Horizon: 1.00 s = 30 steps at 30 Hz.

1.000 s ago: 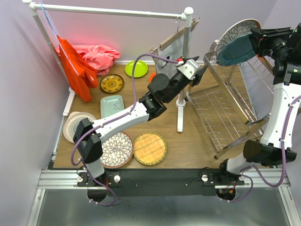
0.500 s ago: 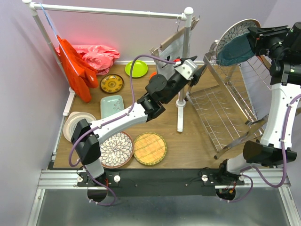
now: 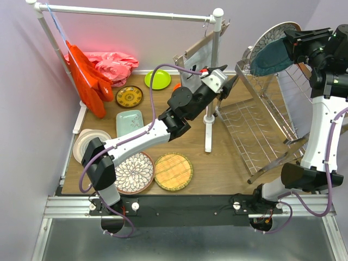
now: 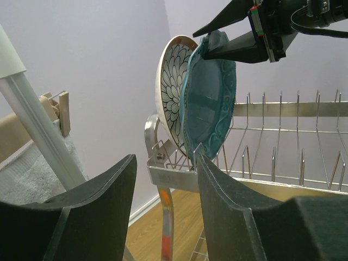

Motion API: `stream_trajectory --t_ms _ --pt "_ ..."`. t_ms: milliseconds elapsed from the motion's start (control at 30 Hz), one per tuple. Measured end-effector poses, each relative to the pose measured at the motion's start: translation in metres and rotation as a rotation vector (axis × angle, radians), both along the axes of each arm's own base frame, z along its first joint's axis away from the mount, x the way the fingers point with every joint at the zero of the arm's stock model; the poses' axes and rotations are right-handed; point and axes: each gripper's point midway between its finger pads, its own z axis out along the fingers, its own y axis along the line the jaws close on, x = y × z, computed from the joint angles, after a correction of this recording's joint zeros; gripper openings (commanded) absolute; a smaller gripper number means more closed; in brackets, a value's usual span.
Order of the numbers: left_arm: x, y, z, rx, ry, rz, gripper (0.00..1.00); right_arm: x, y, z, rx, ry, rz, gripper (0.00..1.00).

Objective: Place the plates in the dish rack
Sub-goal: Insert the plate into the dish rack

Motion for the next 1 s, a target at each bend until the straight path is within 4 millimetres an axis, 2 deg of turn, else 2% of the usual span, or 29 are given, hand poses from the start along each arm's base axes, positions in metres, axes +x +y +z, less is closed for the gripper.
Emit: stream_trajectory --t_ms 333,600,767,1000 --pt "0.0 0.0 -0.005 0.002 0.004 0.0 0.57 0.003 0.003 0.001 -0.008 -0.008 0.009 0.4" --pt "0.001 0.0 -0.006 0.004 0.005 0.001 0.57 0.005 0.017 0.004 -0.021 -0.028 0.043 0.4" --pt "0.001 0.0 -0.006 0.004 0.005 0.0 0.57 0.006 0.018 0.004 -0.024 -0.03 0.047 0.4" --pt "0.002 0.001 -0.006 0.004 0.005 0.004 0.57 0.006 0.019 0.005 -0.026 -0.034 0.049 0.48"
